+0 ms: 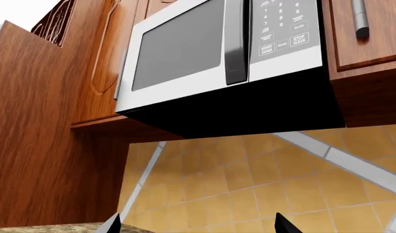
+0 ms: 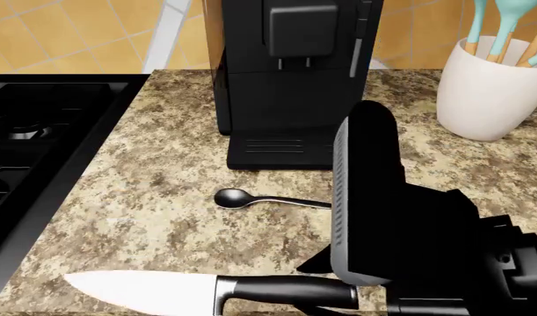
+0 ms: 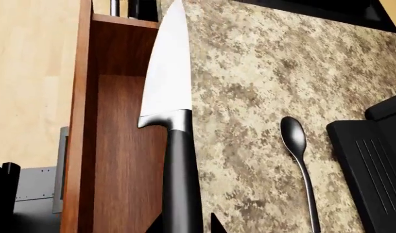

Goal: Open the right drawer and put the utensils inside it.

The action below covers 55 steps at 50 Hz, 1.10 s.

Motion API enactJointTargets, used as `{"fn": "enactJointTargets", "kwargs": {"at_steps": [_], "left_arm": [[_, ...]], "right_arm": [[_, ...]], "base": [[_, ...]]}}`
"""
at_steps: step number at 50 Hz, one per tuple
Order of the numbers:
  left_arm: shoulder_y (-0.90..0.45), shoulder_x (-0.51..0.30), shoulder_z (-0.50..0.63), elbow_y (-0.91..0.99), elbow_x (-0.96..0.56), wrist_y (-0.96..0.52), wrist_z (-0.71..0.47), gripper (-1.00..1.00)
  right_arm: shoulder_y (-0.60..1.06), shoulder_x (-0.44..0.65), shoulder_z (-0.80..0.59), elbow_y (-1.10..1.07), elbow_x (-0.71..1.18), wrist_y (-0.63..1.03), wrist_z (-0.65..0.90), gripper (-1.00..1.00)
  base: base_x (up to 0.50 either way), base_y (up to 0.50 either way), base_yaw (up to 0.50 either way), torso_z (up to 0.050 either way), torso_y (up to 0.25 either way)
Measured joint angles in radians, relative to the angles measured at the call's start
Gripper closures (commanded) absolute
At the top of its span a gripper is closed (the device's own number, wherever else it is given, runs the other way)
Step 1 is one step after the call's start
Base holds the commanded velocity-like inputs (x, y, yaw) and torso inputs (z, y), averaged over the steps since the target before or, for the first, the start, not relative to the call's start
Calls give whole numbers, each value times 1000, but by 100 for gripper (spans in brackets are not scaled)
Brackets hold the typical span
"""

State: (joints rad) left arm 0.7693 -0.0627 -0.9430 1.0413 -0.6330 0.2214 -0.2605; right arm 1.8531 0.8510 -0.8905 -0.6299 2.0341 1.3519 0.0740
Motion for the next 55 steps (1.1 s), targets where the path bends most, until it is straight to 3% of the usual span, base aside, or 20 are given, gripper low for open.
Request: {"fn": "enactJointTargets", "kwargs": {"at_steps": [55], "left_arm": [[-2, 12, -16, -1, -10, 0, 11, -100]], "right_arm": [[-130, -39, -48, -107, -57, -51, -8, 100]], "base": [[0, 0, 0, 0, 0]]}}
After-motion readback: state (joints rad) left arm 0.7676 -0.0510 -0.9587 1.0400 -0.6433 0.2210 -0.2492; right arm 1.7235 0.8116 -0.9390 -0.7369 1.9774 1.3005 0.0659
